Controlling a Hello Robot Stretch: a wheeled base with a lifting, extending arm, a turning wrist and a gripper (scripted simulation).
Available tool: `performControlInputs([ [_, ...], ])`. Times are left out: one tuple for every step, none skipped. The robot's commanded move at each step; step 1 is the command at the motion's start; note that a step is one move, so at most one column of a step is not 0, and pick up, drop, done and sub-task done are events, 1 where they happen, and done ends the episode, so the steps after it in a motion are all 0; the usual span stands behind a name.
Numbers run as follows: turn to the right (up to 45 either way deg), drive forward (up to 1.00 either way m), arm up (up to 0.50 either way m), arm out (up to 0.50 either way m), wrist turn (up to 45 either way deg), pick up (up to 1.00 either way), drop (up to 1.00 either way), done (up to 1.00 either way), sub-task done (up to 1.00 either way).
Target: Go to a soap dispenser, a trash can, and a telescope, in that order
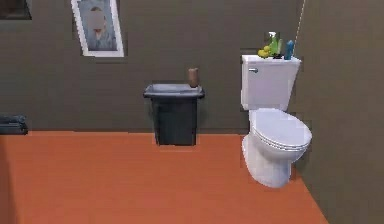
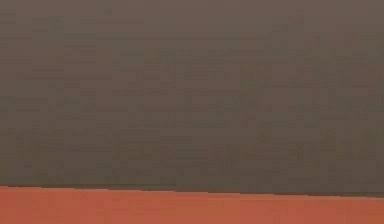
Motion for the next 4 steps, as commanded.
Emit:
performControlInputs([
  [3.0, 0.0, 0.0, 0.0, 0.0, 0.0, 0.0, 0.0, 0.0],
  [0.0, 1.0, 0.0, 0.0, 0.0, 0.0, 0.0, 0.0, 0.0],
  [9.0, 0.0, 0.0, 0.0, 0.0, 0.0, 0.0, 0.0, 0.0],
  [0.0, 0.1, 0.0, 0.0, 0.0, 0.0, 0.0, 0.0, 0.0],
])
